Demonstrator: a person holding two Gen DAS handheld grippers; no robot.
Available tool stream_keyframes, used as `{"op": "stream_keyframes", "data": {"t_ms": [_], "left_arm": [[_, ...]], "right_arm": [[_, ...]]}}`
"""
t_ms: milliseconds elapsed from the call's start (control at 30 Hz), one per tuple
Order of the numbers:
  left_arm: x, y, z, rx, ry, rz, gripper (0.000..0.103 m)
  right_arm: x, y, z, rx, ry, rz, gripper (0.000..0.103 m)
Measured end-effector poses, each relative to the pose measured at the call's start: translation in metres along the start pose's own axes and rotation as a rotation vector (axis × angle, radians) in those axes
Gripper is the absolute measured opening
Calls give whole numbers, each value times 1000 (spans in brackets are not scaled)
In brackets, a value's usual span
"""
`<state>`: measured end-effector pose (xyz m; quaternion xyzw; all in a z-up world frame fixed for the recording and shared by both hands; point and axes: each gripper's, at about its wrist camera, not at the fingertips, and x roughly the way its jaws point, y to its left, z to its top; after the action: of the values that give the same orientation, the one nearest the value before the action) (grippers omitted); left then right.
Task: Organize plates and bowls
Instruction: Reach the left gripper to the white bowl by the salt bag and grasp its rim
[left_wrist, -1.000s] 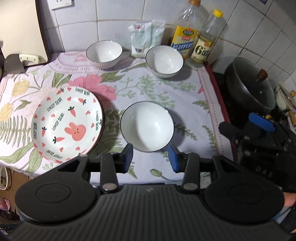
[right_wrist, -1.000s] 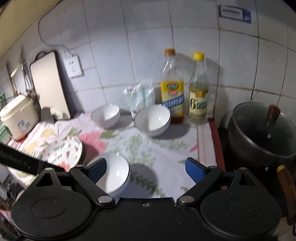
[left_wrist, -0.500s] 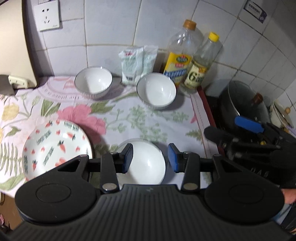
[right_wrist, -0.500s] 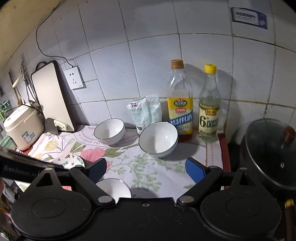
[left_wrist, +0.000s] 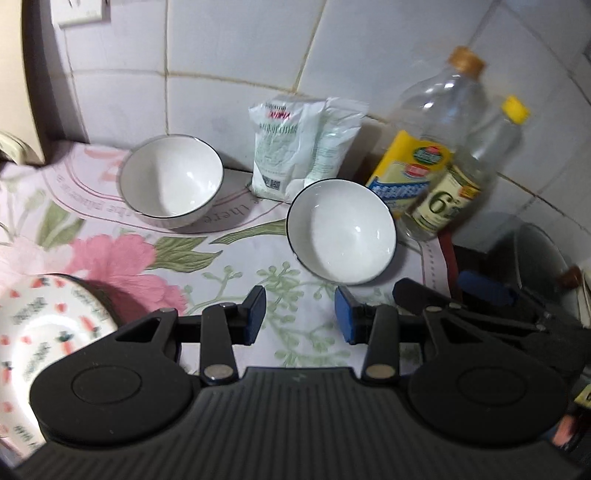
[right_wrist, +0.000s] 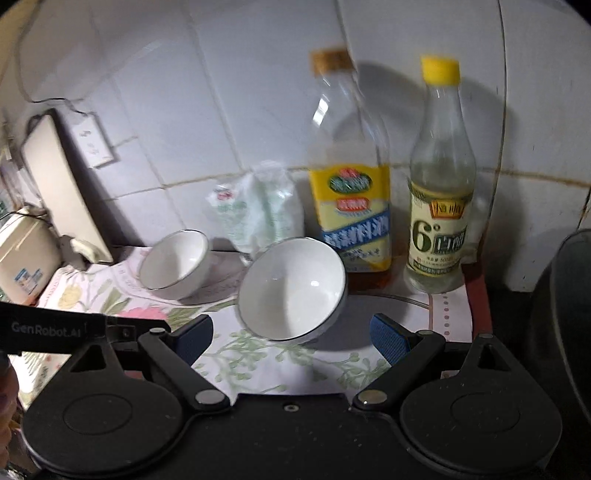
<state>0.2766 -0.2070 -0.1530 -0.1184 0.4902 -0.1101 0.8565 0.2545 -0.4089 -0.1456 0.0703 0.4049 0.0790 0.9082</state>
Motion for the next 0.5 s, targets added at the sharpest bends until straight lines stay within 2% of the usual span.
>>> {"op": "stream_keyframes", "data": {"t_ms": [267, 500], "left_arm": [[65, 5, 21, -48, 30, 46, 38], [100, 4, 30, -63, 79, 35, 38]], "right_arm": [[52, -24, 7, 37, 45, -43, 82], [75, -32, 9, 73, 78, -31, 61]]}}
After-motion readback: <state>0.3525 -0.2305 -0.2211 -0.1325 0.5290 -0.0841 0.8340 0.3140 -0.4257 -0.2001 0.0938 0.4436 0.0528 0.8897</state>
